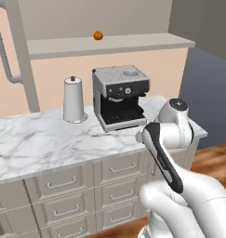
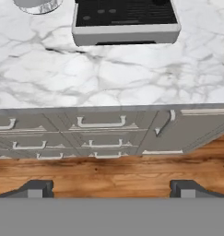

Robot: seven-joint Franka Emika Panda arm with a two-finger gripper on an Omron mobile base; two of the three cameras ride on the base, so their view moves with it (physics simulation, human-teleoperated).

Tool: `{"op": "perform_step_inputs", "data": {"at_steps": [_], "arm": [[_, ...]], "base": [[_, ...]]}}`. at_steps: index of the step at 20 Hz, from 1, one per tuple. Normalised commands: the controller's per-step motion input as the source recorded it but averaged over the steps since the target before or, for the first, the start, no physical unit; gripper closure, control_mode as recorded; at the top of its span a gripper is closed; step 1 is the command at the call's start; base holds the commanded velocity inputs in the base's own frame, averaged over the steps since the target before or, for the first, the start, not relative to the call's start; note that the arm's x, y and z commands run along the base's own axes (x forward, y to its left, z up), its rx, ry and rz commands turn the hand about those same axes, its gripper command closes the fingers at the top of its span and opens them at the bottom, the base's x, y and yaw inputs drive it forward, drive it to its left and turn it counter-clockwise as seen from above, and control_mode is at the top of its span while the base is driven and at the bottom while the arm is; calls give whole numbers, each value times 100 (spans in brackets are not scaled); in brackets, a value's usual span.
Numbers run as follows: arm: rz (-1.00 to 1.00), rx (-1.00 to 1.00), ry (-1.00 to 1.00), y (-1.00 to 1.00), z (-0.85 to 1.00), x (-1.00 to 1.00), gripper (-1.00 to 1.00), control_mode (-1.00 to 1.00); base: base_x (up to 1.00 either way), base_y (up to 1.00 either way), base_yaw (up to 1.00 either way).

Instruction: Pick the tangerines from the cabinet and place them in one bowl. Pick the mango from the sink and place it in the other bowl.

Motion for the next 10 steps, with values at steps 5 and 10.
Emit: {"op": "perform_step_inputs", "data": {"at_steps": [5,10], "arm": [[0,0,0,0,0,0,-100,100],[0,0,0,0,0,0,-100,100]], "base": [[58,24,1],[21,15,10]]}}
